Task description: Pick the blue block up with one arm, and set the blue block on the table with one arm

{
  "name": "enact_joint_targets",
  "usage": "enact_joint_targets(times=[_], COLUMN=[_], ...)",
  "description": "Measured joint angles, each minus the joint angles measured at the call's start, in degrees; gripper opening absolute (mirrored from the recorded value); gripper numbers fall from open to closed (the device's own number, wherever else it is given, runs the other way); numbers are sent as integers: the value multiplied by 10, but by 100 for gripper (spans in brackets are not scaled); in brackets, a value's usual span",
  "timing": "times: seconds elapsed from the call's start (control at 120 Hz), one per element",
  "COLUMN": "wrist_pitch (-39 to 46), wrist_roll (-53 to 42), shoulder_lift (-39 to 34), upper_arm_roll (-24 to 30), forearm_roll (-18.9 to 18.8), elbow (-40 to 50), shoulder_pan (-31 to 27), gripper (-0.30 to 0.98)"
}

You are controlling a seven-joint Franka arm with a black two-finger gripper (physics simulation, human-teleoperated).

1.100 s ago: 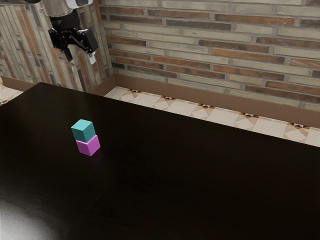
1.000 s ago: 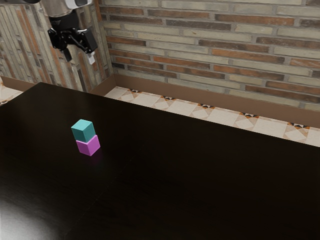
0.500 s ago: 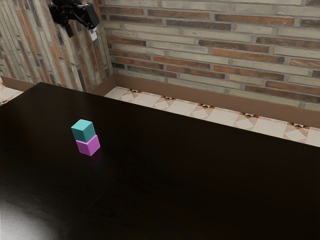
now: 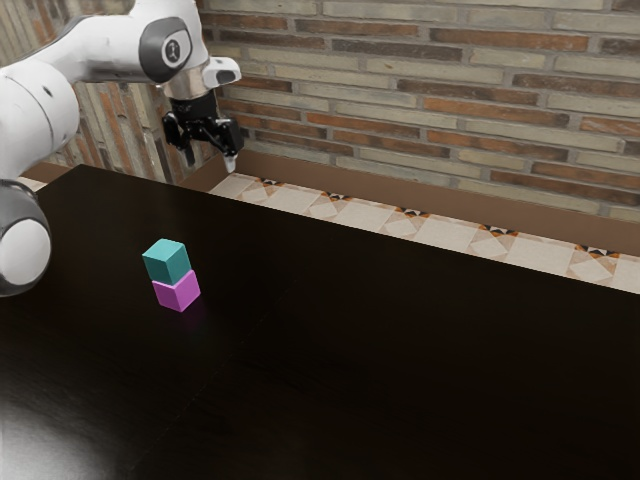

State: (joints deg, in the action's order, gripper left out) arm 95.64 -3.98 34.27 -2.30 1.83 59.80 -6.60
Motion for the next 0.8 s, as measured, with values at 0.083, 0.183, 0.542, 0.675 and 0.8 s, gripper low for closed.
enact_joint_targets(times=[0.083,0.183,0.542,0.675,0.8], wrist_pitch=[28,54,142,179,209], wrist_roll=[0,-4,-56,-69,-80], shoulder_lift=[34,50,77,4,-8], upper_arm_roll=[0,0,4,12,12], forearm_roll=[0,-1,4,3,-11], elbow=[0,0,35,168,209], shoulder_pan=[-2,-16,-56,-73,-77], gripper=[69,69,69,69,69])
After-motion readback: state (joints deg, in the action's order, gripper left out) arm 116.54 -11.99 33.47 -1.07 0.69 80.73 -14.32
